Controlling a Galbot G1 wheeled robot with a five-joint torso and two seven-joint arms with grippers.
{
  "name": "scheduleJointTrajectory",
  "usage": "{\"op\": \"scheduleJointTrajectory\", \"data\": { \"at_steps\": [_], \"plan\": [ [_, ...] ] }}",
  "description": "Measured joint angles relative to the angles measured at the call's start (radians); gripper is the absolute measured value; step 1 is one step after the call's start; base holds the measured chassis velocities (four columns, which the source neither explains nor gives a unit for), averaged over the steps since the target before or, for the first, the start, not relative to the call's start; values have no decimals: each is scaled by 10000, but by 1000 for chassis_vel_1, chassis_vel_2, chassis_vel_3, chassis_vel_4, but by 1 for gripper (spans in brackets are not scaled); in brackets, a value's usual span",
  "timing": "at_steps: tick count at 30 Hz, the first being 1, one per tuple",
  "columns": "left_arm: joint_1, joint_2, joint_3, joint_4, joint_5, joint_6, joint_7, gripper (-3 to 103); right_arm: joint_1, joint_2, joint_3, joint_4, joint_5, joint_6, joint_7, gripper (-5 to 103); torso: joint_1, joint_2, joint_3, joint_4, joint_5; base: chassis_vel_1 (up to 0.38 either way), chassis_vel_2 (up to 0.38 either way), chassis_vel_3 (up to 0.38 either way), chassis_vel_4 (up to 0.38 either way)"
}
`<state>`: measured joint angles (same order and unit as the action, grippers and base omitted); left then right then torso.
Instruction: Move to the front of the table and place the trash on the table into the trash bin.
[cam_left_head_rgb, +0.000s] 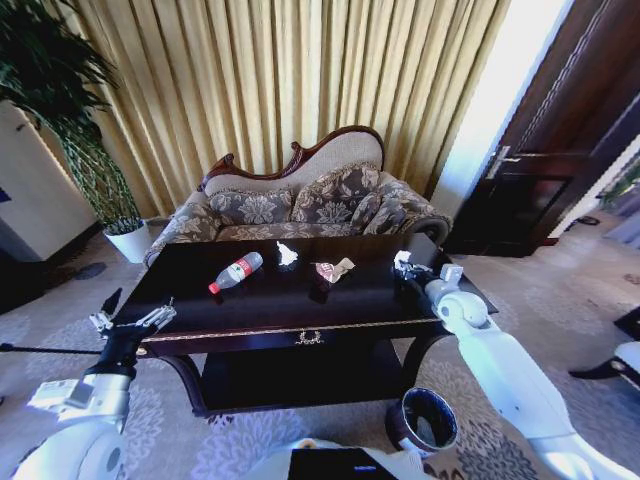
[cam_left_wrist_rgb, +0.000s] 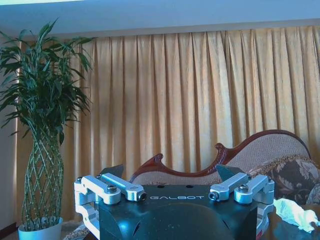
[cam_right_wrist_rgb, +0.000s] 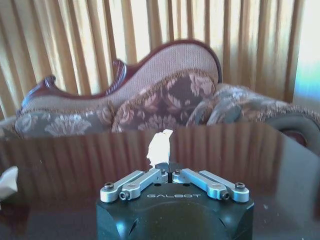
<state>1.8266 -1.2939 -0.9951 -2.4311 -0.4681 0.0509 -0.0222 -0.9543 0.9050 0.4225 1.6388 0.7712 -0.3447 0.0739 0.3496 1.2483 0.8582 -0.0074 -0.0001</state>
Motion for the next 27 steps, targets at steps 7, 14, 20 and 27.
{"op": "scheduleJointTrajectory", "data": {
  "at_steps": [7,14,20,27],
  "plan": [
    [-31,23,67,-46,-35,23,-148,100,-1397,137,1112,1875,356,652,-23,0,0,0,-1,-2,-2,0,0,0,0],
    [-52,67,15,38,-153,27,-209,100,-3231,694,2063,4390,122,861,227,0,-1,1,-1,-2,-1,0,0,0,0],
    [-132,145,64,125,-323,55,-260,100,-4224,1179,2190,5527,-552,861,460,0,-1,1,-1,0,-3,0,0,0,0],
    [-266,382,81,294,-500,206,-337,100,-5398,1619,2272,6176,-1330,862,464,0,-1,1,-1,-2,-2,0,0,0,0]
  ]
}}
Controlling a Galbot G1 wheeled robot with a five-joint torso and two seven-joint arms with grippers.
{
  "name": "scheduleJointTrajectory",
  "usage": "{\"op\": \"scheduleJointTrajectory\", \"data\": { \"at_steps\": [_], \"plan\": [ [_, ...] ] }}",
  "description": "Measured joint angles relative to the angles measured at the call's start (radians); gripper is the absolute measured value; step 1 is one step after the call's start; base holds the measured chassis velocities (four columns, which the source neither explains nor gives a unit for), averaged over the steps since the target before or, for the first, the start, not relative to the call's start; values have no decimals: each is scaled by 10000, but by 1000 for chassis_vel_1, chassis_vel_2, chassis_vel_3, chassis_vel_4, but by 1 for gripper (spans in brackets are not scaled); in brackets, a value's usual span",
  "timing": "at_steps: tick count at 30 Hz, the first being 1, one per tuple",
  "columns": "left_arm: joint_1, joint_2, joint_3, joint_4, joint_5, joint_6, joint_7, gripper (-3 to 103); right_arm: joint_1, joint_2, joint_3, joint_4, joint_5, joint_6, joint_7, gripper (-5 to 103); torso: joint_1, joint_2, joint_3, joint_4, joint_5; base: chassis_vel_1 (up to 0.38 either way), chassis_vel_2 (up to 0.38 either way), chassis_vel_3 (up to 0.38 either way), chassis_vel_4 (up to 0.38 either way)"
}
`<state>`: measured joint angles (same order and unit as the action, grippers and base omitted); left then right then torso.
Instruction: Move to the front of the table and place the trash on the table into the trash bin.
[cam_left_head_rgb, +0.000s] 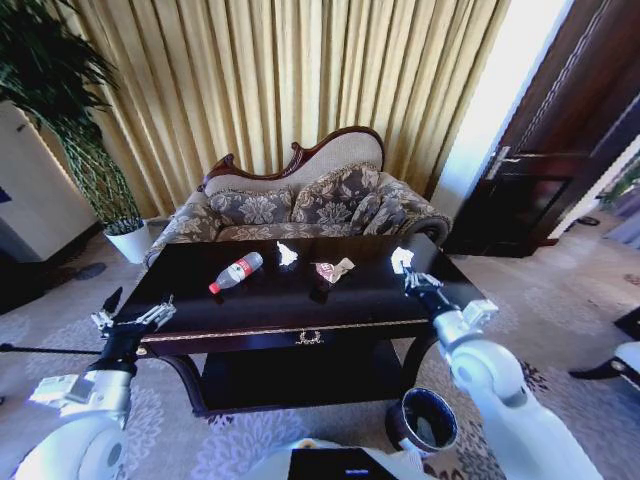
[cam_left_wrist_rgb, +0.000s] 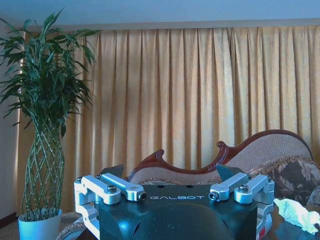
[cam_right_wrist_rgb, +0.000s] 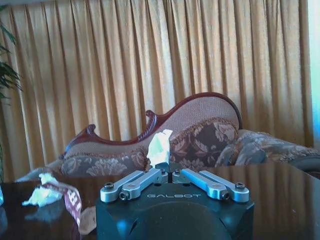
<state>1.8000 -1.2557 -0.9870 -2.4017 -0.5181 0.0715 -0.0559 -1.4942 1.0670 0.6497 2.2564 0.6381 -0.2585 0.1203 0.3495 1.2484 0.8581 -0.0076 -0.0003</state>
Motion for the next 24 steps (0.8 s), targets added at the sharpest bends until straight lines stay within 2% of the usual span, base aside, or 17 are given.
{"op": "scheduleJointTrajectory", "data": {
  "at_steps": [24],
  "plan": [
    [8,83,-21,88,-30,10,30,100,-243,111,48,209,-267,20,62,0,0,-1,1,-1,2,15,-20,-15,18]
  ]
}}
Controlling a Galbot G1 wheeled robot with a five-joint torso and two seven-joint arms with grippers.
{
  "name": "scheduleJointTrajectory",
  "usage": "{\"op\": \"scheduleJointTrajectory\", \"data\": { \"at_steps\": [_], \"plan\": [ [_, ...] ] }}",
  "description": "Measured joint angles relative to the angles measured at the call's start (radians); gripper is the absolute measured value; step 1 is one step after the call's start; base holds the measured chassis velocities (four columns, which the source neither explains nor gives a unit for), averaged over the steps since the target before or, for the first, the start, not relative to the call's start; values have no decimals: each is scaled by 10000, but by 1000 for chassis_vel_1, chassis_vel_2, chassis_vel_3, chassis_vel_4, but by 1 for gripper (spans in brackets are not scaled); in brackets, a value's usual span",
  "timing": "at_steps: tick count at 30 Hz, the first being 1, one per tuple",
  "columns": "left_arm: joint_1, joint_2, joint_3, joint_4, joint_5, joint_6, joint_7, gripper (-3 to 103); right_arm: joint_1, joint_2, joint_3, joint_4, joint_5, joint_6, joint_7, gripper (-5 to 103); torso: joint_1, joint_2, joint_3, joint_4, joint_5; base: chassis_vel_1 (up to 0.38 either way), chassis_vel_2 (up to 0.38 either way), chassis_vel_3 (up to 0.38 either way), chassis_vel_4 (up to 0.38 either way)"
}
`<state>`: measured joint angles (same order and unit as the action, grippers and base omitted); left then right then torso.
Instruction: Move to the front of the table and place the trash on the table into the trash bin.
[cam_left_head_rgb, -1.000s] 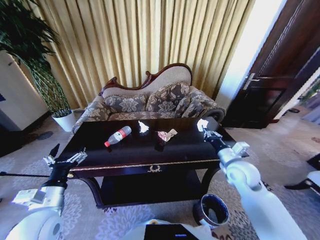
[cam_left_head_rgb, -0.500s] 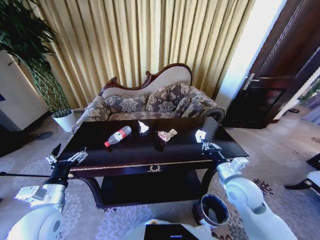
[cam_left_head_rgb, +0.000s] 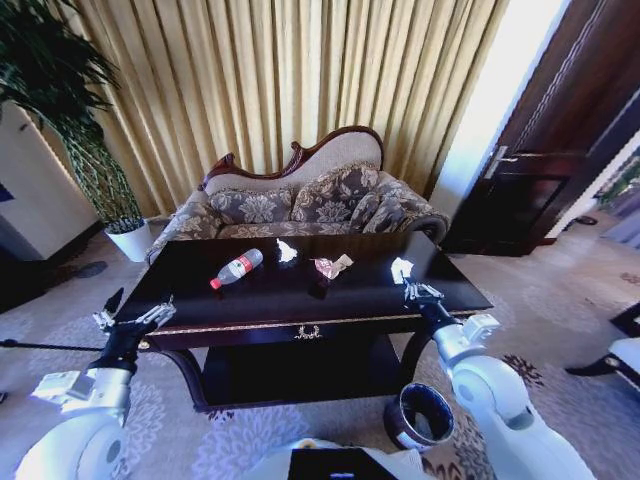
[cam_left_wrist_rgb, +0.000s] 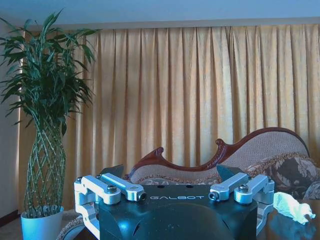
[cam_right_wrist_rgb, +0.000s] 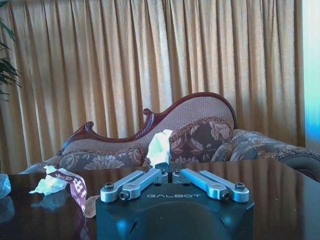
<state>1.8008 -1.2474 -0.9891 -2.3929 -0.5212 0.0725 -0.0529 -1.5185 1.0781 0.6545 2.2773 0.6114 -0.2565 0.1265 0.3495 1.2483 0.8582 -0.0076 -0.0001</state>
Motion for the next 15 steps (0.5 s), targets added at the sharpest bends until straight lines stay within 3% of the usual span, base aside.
{"op": "scheduleJointTrajectory", "data": {
  "at_steps": [15],
  "plan": [
    [15,-21,-10,-12,38,-32,31,100,-61,45,65,-83,-13,18,12,0,1,0,0,1,-1,58,-62,-55,56]
  ]
}}
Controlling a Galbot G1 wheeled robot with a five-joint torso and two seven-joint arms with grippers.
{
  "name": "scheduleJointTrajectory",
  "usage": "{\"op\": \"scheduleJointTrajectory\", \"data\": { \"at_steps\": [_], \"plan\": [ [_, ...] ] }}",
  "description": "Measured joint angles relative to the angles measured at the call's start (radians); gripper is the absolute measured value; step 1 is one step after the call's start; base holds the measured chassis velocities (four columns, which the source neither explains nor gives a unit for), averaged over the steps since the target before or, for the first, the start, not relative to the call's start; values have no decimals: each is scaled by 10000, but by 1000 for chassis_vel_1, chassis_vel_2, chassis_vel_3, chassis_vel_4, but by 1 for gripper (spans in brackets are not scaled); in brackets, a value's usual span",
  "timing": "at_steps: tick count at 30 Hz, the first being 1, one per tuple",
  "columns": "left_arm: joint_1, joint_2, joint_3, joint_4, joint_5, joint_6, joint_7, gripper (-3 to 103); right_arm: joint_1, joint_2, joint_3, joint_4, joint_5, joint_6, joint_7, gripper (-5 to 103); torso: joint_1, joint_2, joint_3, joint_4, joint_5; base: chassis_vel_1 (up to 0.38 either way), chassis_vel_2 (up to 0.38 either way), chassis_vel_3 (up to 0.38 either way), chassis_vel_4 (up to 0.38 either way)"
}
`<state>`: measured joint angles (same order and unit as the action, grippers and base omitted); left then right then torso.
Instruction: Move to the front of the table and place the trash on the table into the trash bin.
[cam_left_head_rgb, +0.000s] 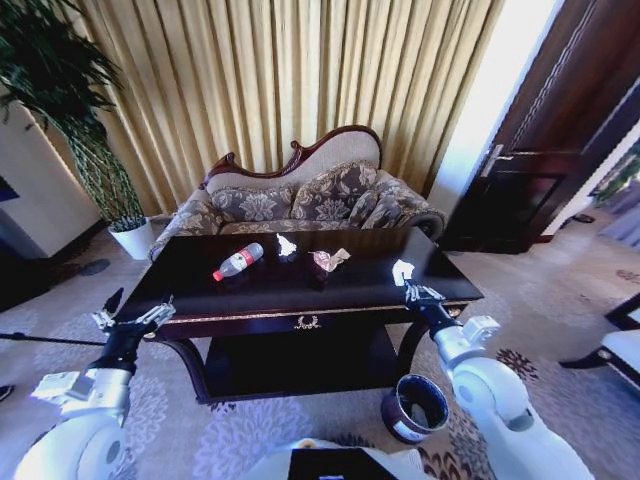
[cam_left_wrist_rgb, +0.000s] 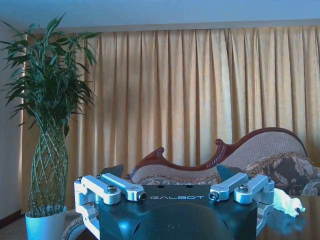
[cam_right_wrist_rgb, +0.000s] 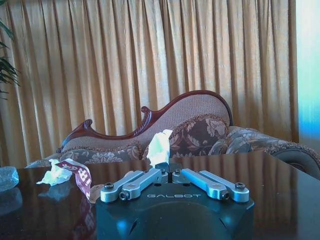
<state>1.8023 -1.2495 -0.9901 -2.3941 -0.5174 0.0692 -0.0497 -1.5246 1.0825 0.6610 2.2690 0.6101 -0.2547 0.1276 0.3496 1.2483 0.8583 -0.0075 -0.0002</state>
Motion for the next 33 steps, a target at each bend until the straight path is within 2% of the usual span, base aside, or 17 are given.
{"op": "scheduleJointTrajectory", "data": {
  "at_steps": [15,19,20,24,29,33],
  "plan": [
    [-39,-15,21,-1,10,-6,8,100,110,99,8,-837,189,209,-10,0,-1,1,-1,0,-1,39,-44,-36,39],
    [-49,-66,40,-65,10,-6,10,100,255,160,154,-2735,-50,557,-11,0,4,-1,0,1,1,0,0,0,0],
    [-49,-66,40,-65,10,-6,10,100,255,160,154,-2735,-50,557,-11,0,4,-1,0,1,1,0,0,0,0],
    [-49,-77,10,-105,-4,1,4,100,324,159,272,-5191,-104,1359,-201,0,2,0,0,-2,5,0,0,0,0],
    [-32,-99,47,-126,3,11,8,100,273,177,183,-6401,106,1597,-358,0,2,-1,0,-2,2,0,0,0,0],
    [-62,-111,124,-136,25,28,11,100,547,296,63,-6987,-97,1601,-382,0,2,0,0,0,-1,0,0,0,0]
  ]
}}
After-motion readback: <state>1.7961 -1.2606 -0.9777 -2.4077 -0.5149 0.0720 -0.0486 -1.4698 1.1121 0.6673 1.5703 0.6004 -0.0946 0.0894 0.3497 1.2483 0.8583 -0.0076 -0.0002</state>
